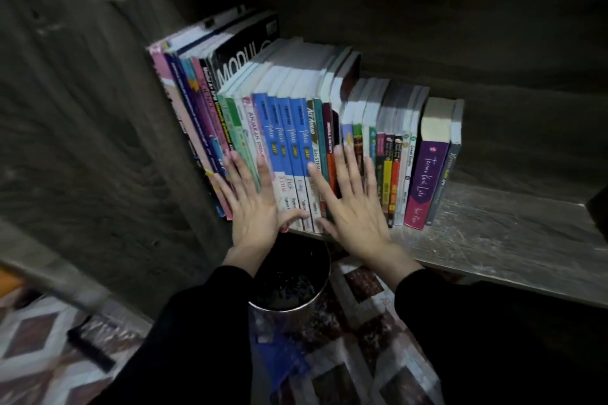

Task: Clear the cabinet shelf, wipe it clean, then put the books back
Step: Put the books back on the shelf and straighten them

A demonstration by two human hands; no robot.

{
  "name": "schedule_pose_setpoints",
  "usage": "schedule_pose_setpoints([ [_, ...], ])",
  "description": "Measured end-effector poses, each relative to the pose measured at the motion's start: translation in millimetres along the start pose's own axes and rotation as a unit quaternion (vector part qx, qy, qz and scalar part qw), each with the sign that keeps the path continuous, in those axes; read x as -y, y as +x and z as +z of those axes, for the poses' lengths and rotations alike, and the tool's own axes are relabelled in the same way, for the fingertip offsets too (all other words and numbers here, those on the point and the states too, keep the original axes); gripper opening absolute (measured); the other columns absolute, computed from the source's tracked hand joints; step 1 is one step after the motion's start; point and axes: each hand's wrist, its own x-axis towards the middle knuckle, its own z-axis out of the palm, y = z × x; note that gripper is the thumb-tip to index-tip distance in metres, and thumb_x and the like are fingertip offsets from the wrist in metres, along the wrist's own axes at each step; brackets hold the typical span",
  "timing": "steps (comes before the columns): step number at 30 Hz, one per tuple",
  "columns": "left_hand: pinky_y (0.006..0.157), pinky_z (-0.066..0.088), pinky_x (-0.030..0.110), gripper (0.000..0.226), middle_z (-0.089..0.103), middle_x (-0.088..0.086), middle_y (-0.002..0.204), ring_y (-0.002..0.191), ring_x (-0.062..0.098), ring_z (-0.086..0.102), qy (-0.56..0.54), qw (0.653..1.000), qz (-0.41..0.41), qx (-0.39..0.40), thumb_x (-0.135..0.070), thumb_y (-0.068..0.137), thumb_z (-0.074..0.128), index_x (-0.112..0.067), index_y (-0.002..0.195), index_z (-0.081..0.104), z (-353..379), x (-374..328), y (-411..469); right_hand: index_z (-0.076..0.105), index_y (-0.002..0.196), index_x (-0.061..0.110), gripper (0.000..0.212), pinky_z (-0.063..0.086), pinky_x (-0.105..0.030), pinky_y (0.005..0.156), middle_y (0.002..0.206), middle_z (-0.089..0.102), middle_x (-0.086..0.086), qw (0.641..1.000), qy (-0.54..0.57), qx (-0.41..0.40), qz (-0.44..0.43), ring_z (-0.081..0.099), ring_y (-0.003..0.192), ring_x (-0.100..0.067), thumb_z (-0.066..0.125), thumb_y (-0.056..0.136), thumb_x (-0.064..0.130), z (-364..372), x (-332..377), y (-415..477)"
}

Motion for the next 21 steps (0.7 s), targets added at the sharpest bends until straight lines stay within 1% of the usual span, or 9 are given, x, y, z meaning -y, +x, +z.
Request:
schedule_pose_setpoints([
  [2,0.108,-0.011,0.061,0.130,-0.044,0.023,0.142,0.136,0.040,-0.033,0.003,1.000,0.019,-0.001,-0.087,0.059,0.030,-0.009,0.142,-0.032,2,5,1,-0.015,0.151,0.020,0.129,0.002,-0.055,0.115,0.151,-0.032,-0.021,1.000,-0.016,0.002,0.004,-0.020,0.144,-0.033,0.078,0.068,0.051,5,0,1],
  [6,0.106,-0.012,0.062,0.133,-0.046,0.020,0.142,0.135,0.038,-0.035,-0.014,0.999,0.031,-0.015,-0.084,0.058,0.040,-0.012,0.141,-0.035,2,7,1,-0.016,0.150,0.021,0.129,0.005,-0.055,0.115,0.151,-0.030,-0.022,1.000,-0.021,0.006,0.020,-0.017,0.144,-0.034,0.078,0.068,0.053,5,4,3],
  [8,0.107,-0.009,0.064,0.130,-0.044,0.020,0.143,0.137,0.038,-0.033,-0.006,0.999,0.028,-0.016,-0.082,0.060,0.040,-0.013,0.143,-0.033,0,6,1,-0.013,0.151,0.024,0.119,0.003,-0.055,0.115,0.152,-0.029,-0.021,0.999,0.002,-0.011,0.033,-0.013,0.145,-0.035,0.074,0.074,0.051,0,11,2],
  [11,0.109,0.003,0.065,0.123,-0.036,0.018,0.149,0.141,0.035,-0.025,0.004,0.999,0.027,-0.030,-0.073,0.068,0.049,-0.017,0.147,-0.026,-8,9,-7,-0.008,0.152,0.029,0.094,0.000,-0.052,0.117,0.154,-0.026,-0.018,0.995,0.063,-0.058,0.042,-0.008,0.146,-0.035,0.057,0.087,0.051,-14,22,6],
  [13,0.113,0.003,0.057,0.115,-0.027,0.016,0.154,0.144,0.029,-0.020,-0.042,0.998,0.001,-0.046,-0.067,0.074,0.054,-0.020,0.149,-0.021,-19,17,-13,-0.008,0.152,0.029,0.090,0.002,-0.052,0.118,0.155,-0.022,-0.015,0.992,0.086,-0.085,0.042,-0.005,0.145,-0.036,0.050,0.088,0.054,-26,27,19],
  [16,0.116,-0.004,0.045,0.121,-0.011,0.021,0.156,0.144,0.021,-0.023,-0.099,0.992,-0.067,-0.029,-0.070,0.071,0.052,-0.010,0.148,-0.020,-39,27,-6,-0.004,0.152,0.026,0.088,0.005,-0.055,0.117,0.157,-0.007,-0.014,0.991,0.080,-0.104,0.039,-0.005,0.144,-0.038,0.048,0.089,0.056,-41,32,45],
  [18,0.117,-0.007,0.040,0.125,-0.013,0.018,0.156,0.143,0.016,-0.025,-0.104,0.992,-0.065,0.005,-0.072,0.069,0.051,-0.003,0.147,-0.016,-46,31,2,0.000,0.152,0.022,0.087,0.000,-0.054,0.117,0.158,-0.001,-0.014,0.990,0.075,-0.110,0.050,-0.007,0.143,-0.039,0.049,0.089,0.057,-44,35,58],
  [20,0.117,-0.011,0.034,0.123,-0.016,0.014,0.156,0.144,0.013,-0.023,-0.117,0.991,-0.061,0.017,-0.073,0.070,0.051,-0.004,0.147,-0.015,-51,32,5,-0.005,0.152,0.022,0.093,-0.006,-0.051,0.118,0.158,-0.006,-0.011,0.990,0.070,-0.112,0.056,-0.012,0.143,-0.039,0.052,0.088,0.058,-43,34,62],
  [21,0.117,-0.012,0.032,0.121,-0.016,0.011,0.156,0.144,0.012,-0.021,-0.128,0.990,-0.059,0.014,-0.069,0.073,0.056,-0.007,0.147,-0.015,-55,33,5,-0.006,0.152,0.022,0.096,-0.008,-0.050,0.117,0.157,-0.009,-0.010,0.990,0.069,-0.112,0.057,-0.014,0.143,-0.039,0.053,0.087,0.059,-41,34,62],
])
